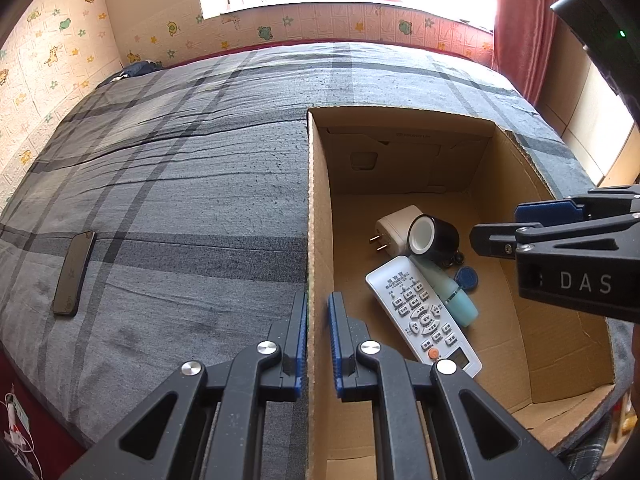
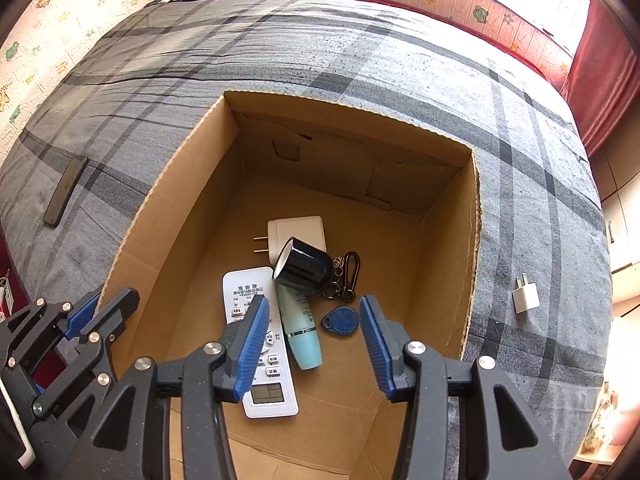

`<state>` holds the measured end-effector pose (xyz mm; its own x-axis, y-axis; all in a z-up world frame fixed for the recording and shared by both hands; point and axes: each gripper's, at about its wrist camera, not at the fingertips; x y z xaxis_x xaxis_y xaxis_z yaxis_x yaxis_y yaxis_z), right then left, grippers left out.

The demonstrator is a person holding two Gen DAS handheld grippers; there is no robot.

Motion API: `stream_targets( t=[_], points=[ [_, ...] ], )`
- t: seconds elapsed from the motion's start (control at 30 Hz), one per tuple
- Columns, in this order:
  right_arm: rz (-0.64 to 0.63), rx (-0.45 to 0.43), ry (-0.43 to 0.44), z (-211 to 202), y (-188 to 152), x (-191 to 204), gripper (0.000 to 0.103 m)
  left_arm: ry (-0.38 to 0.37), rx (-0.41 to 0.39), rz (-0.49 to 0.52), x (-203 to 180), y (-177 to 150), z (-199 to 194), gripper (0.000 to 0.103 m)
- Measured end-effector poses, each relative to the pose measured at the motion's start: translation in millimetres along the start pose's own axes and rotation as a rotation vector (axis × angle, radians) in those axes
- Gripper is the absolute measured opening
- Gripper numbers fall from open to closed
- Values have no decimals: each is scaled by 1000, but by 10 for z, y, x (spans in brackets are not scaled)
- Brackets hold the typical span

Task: Organize rigid objects
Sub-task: 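Open the right tool to drop the fob into the box, then move the right tool back to the small white USB plug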

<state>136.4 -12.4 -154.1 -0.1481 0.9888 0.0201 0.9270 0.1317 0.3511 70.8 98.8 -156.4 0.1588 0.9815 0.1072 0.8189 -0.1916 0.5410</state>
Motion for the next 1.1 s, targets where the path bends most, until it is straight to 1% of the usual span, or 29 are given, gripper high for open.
stream_targets(
  t=[0.03, 0.13, 0.3, 0.37, 0.43, 0.47, 0.57, 0.7, 0.83, 1.0, 1.1],
  points=[
    [0, -3, 0, -15, 2, 0, 54, 0, 0, 1, -1, 0, -2, 11],
    [9, -13, 2, -69, -2, -26, 62, 1, 0, 2, -3, 1, -4, 11],
    [22, -27, 11, -174, 2, -95, 66, 2, 1, 2, -1, 3, -3, 11],
    [25, -34, 11, -217, 6, -119, 74, 2, 1, 3, -1, 3, -3, 11],
    [28, -45, 11, -262, 6, -152, 88, 1, 2, 5, 0, 3, -1, 11],
    [30, -51, 11, -285, 6, -173, 89, 0, 2, 4, 2, 4, -1, 11],
    [45, -62, 8, -348, 16, -262, 90, 2, 2, 5, 1, 4, 0, 11],
    [58, -76, -6, -425, 20, -404, 98, 1, 2, 4, -1, 3, 3, 11],
    [74, -85, -29, -462, 16, -572, 98, 2, -1, 3, -3, -3, 4, 11],
    [104, -95, -38, -467, 3, -830, 98, 1, -1, 3, -3, -5, 6, 11],
    [121, -88, -62, -431, 11, -985, 98, 3, 0, 4, -12, -8, 13, 11]
  ],
)
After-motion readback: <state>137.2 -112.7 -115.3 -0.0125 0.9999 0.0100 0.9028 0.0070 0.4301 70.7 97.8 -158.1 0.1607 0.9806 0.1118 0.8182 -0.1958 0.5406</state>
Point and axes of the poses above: each gripper's, at about its wrist camera, not at the fingertips, and z roughly the way its jaws point, x to its left, y to its top, and after that the axes turned 9 degrees about z, right-handed
